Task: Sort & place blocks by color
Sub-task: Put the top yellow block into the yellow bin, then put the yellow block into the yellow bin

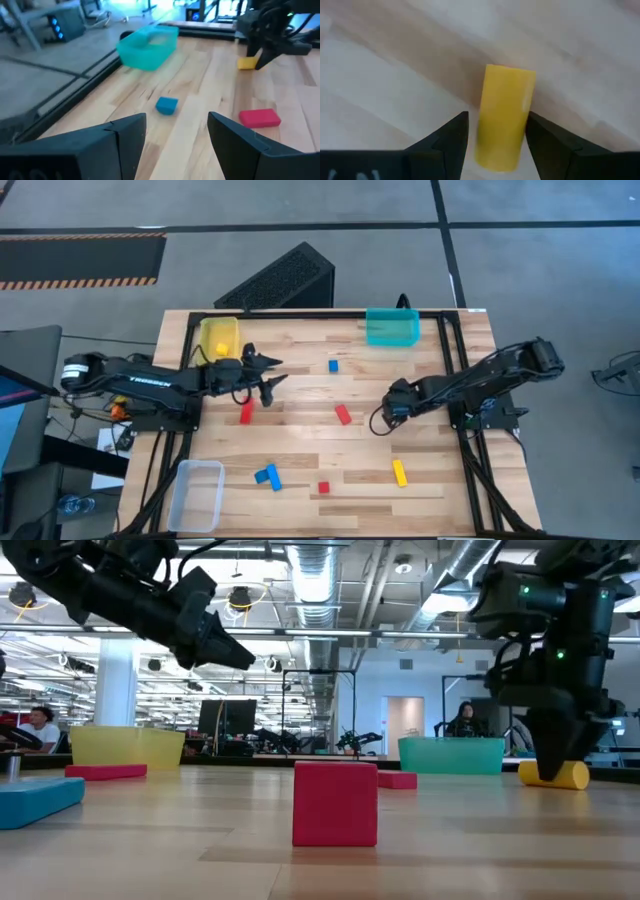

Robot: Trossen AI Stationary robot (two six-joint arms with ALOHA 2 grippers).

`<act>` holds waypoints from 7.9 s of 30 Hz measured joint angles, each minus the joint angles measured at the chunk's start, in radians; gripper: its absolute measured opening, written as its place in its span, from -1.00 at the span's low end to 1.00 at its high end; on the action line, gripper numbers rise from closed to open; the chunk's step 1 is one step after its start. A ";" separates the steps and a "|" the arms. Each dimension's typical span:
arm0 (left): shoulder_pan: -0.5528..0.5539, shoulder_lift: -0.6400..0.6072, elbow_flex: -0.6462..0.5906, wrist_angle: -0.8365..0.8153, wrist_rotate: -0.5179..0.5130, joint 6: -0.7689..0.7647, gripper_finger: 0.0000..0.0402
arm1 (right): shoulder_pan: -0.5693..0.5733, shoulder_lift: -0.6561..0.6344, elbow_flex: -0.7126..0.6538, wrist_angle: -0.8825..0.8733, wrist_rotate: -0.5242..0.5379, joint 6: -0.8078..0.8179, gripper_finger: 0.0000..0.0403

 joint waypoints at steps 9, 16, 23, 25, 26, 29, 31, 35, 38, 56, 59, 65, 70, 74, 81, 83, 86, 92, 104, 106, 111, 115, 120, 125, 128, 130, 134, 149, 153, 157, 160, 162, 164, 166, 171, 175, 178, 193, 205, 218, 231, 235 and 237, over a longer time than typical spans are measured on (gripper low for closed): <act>-0.016 0.218 0.000 0.318 0.024 0.080 0.02 | -0.043 -0.043 0.000 0.115 -0.018 -0.180 -0.43; -0.001 0.461 0.084 0.458 0.191 -0.037 0.20 | -0.017 -0.085 0.052 0.406 0.053 -0.599 -0.43; -0.001 0.646 0.280 0.415 0.292 -0.042 0.47 | -0.004 0.018 0.134 0.544 0.169 -0.905 -0.43; -0.001 0.670 0.337 0.381 0.314 -0.039 0.51 | 0.001 0.049 0.157 0.551 0.169 -0.974 -0.43; -0.001 0.672 0.356 0.358 0.324 -0.033 0.52 | 0.005 0.063 0.171 0.544 0.169 -0.998 -0.43; -0.003 0.670 0.410 0.277 0.341 -0.024 0.52 | 0.026 0.097 0.208 0.540 0.192 -1.052 -0.43; -0.003 0.670 0.434 0.224 0.367 -0.014 0.48 | 0.043 0.104 0.223 0.531 0.227 -1.081 -0.43; -0.003 0.673 0.457 0.206 0.463 0.002 0.37 | 0.064 0.110 0.236 0.533 0.268 -1.093 -0.43; -0.005 0.677 0.457 0.211 0.476 0.019 0.28 | 0.065 0.109 0.239 0.542 0.273 -1.092 -0.43; -0.002 0.670 0.486 0.154 0.438 0.044 -0.51 | 0.047 0.110 0.237 0.583 0.272 -1.027 -0.16; 0.015 0.637 0.484 0.017 0.340 0.036 -0.51 | 0.032 0.108 0.237 0.539 0.281 -0.975 -0.05; 0.059 0.460 0.471 -0.312 0.051 0.038 -0.51 | -0.012 0.109 0.212 0.431 0.354 -0.862 0.09; 0.140 0.261 0.437 -0.573 -0.156 -0.022 -0.51 | -0.049 0.109 0.176 0.445 0.375 -0.802 0.11; 0.207 0.138 0.406 -0.847 -0.384 -0.165 -0.50 | -0.078 0.109 0.138 0.492 0.376 -0.792 0.11; 0.321 0.043 0.376 -1.175 -0.490 -0.453 -0.35 | -0.159 0.109 0.090 0.675 0.315 -0.848 0.11; 0.343 0.040 0.376 -1.221 -0.493 -0.474 -0.34 | -0.177 0.106 0.089 0.684 0.295 -0.851 0.11; 0.384 0.043 0.376 -1.268 -0.487 -0.500 -0.33 | -0.188 0.099 0.089 0.681 0.294 -0.848 0.11; 0.435 0.070 0.376 -1.286 -0.480 -0.487 -0.26 | -0.166 0.095 0.079 0.671 0.294 -0.791 0.11; 0.445 0.055 0.376 -1.270 -0.590 -0.383 0.23 | -0.133 0.051 0.043 0.622 0.236 -0.697 0.10; 0.411 0.050 0.376 -1.256 -0.591 -0.372 0.26 | -0.125 0.011 0.043 0.562 0.232 -0.652 0.09; 0.300 0.049 0.341 -1.087 -0.577 -0.371 0.27 | -0.088 -0.089 0.044 0.360 0.151 -0.368 0.09; 0.173 0.050 0.242 -0.690 -0.349 -0.204 0.20 | -0.026 -0.087 0.044 0.212 0.056 -0.116 0.09; 0.046 0.056 0.129 -0.217 -0.207 0.154 0.10 | 0.085 -0.053 0.050 0.127 -0.065 0.107 0.09; 0.007 0.056 0.101 -0.099 -0.160 0.284 0.03 | 0.208 -0.053 0.080 0.130 -0.182 0.254 0.09; 0.008 0.056 0.101 -0.102 -0.151 0.282 0.01 | 0.265 -0.052 0.084 0.128 -0.241 0.339 0.09; 0.009 0.056 0.101 -0.103 -0.150 0.284 0.00 | 0.290 -0.030 0.084 0.124 -0.264 0.378 0.09; 0.003 0.056 0.101 -0.104 -0.132 0.254 0.00 | 0.313 0.029 0.084 0.160 -0.331 0.397 0.10; -0.176 0.056 0.138 -0.069 -0.117 0.077 0.00 | 0.478 0.220 0.091 0.389 -0.223 0.363 0.04; -0.234 0.056 0.143 -0.069 -0.211 0.063 0.00 | 0.485 0.207 0.091 0.360 -0.152 0.361 -0.03; -0.264 0.056 0.144 -0.072 -0.274 0.067 0.00 | 0.470 0.137 0.082 0.329 -0.058 0.335 -0.09; -0.268 0.056 0.144 -0.073 -0.274 0.098 0.00 | 0.452 0.074 0.076 0.303 -0.042 0.334 -0.14; -0.268 0.056 0.145 -0.073 -0.275 0.118 0.00 | 0.448 0.039 0.082 0.315 -0.047 0.344 -0.17; -0.267 0.056 0.145 -0.076 -0.282 0.139 0.00 | 0.448 0.033 0.082 0.318 -0.054 0.348 -0.17; -0.267 0.056 0.145 -0.078 -0.303 0.161 0.00 | 0.451 0.042 0.080 0.315 -0.061 0.349 -0.17; -0.267 0.056 0.145 -0.083 -0.334 0.172 0.00 | 0.464 0.121 0.082 0.352 -0.115 0.361 -0.16; -0.267 0.056 0.145 -0.079 -0.333 0.159 0.00 | 0.489 0.182 0.086 0.454 -0.145 0.363 -0.16; -0.265 0.056 0.145 -0.080 -0.333 0.134 0.00 | 0.499 0.219 0.088 0.492 -0.147 0.326 -0.16; -0.263 0.056 0.145 -0.162 -0.380 0.139 0.00 | 0.440 0.006 0.080 0.265 -0.051 0.166 -0.17; -0.263 0.056 0.145 -0.236 -0.381 0.014 0.00 | 0.472 0.029 0.081 0.198 -0.060 0.343 0.20; -0.252 0.056 0.145 -0.276 -0.381 -0.033 0.00 | 0.424 0.168 0.087 0.349 -0.230 0.377 0.29; -0.252 0.056 0.145 -0.340 -0.411 -0.072 0.00 | 0.388 0.012 0.079 0.067 -0.139 0.323 0.29; -0.252 0.056 0.145 -0.340 -0.419 -0.071 0.00 | 0.389 -0.020 0.081 0.090 -0.132 0.366 0.29; -0.251 0.056 0.145 -0.340 -0.419 -0.072 0.00 | 0.390 -0.017 0.081 0.091 -0.112 0.381 0.29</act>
